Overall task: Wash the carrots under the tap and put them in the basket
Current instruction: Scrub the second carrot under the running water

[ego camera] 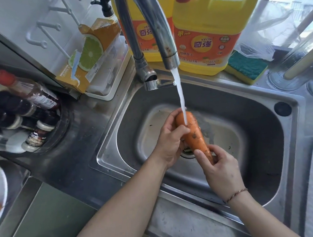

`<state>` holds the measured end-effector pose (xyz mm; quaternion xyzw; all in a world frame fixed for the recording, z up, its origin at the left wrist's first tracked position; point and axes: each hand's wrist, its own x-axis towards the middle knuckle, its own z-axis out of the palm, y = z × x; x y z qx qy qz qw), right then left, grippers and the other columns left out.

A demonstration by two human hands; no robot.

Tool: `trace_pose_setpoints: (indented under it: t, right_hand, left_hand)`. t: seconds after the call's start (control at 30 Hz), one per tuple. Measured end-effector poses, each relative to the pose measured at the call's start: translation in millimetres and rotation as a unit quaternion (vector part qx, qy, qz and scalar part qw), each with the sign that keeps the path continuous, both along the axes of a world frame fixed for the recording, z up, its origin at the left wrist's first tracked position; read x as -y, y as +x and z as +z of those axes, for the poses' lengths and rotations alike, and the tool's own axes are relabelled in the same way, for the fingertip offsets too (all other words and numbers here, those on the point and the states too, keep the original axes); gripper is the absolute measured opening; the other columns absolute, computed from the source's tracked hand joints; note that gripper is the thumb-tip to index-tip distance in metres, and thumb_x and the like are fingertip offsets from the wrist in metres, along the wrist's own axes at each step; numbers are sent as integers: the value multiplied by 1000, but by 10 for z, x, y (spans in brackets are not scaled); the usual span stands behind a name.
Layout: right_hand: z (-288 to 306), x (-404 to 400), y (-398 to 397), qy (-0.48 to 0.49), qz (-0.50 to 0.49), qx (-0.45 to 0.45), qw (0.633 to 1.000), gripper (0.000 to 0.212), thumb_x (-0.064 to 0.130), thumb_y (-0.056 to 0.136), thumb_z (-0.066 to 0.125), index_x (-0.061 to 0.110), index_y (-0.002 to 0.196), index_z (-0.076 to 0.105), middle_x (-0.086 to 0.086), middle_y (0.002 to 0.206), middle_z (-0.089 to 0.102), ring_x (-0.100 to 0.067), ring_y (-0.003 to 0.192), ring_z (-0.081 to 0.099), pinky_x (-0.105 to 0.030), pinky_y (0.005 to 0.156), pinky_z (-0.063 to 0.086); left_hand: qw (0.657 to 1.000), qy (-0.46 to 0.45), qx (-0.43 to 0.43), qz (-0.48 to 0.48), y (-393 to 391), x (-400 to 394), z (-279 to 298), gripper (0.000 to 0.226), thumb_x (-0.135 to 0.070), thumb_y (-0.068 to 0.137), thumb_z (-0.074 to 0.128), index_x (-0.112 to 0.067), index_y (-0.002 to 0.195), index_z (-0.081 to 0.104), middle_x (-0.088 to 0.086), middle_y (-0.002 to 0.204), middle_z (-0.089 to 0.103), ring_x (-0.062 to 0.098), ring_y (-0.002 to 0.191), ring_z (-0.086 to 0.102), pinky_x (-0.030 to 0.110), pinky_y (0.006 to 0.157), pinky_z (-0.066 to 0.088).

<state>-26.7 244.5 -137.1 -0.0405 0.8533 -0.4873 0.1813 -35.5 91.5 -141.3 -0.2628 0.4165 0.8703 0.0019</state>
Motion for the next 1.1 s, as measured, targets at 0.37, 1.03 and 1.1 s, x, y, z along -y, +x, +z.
trace_pose_setpoints:
  t: [0.37, 1.03, 1.1]
  right_hand:
    - [44, -14, -20, 34, 5, -43, 998, 18, 41, 82, 73, 28, 93, 65, 9, 60, 61, -5, 58, 58, -14, 53, 41]
    - [21, -36, 7, 64, 9, -107, 992, 38, 44, 78, 72, 15, 102, 70, 0, 65, 66, -23, 56, 62, -39, 59, 54]
    - [18, -32, 11, 72, 14, -113, 991, 37, 44, 78, 72, 15, 102, 70, -1, 63, 65, -26, 56, 62, -40, 59, 55]
  left_hand:
    - [996, -85, 37, -19, 32, 125, 111, 40, -1, 95, 58, -16, 132, 59, 8, 112, 61, 23, 97, 63, 36, 74, 60]
    - [993, -78, 81, -29, 35, 145, 198, 50, 6, 87, 61, -18, 131, 61, 4, 109, 60, 23, 91, 61, 31, 75, 56]
    - [993, -70, 92, -22, 30, 136, 210, 44, 1, 87, 64, -22, 124, 66, 6, 111, 61, 23, 86, 65, 29, 66, 57]
